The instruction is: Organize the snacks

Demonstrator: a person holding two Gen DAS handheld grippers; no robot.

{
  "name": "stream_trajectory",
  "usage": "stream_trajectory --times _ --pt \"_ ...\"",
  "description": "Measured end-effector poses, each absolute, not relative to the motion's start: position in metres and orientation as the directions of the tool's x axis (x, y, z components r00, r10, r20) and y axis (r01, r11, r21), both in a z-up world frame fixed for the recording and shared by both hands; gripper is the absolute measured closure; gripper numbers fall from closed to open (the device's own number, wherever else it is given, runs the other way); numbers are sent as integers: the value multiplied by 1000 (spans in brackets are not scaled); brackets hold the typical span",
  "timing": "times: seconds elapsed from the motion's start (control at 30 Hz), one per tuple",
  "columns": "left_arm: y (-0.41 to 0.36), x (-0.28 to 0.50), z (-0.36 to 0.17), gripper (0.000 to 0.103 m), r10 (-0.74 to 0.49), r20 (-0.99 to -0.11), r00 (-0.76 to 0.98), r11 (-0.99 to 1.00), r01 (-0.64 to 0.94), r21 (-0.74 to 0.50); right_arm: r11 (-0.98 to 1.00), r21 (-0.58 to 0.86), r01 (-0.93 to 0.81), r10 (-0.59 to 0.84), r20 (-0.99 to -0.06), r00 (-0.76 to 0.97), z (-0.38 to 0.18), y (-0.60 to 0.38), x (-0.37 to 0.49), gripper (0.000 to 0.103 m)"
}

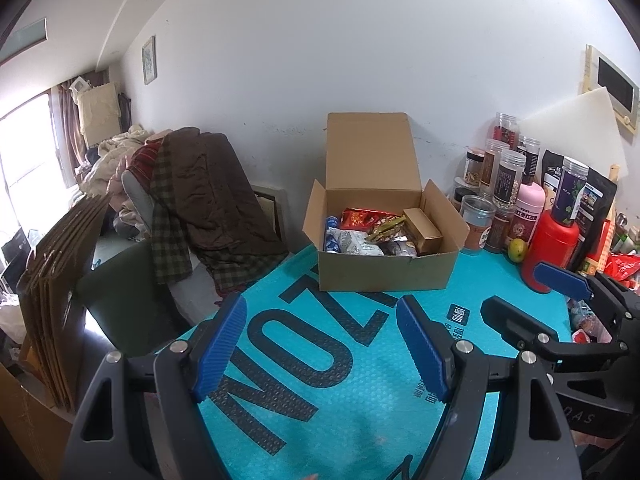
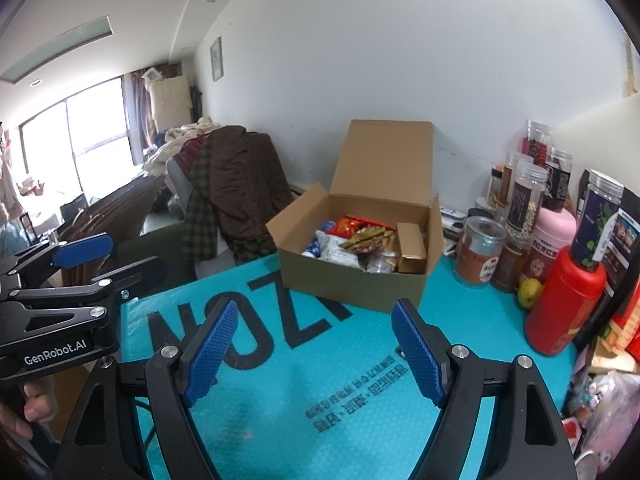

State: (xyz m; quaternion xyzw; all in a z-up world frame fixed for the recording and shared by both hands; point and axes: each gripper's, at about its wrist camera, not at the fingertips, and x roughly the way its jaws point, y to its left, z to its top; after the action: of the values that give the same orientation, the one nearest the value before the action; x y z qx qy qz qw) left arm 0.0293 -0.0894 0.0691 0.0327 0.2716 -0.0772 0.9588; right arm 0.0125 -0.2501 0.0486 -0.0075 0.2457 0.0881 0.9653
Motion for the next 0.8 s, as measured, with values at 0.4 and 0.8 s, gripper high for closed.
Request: stream_trajectory --times 0.4,0.8 --pt "-91 31 68 25 -123 -522 844 987 160 27 979 15 -204 188 -467 864 54 -247 15 23" --pt "-94 35 61 25 -105 -536 838 988 148 37 979 10 -205 184 -486 854 48 -247 21 23"
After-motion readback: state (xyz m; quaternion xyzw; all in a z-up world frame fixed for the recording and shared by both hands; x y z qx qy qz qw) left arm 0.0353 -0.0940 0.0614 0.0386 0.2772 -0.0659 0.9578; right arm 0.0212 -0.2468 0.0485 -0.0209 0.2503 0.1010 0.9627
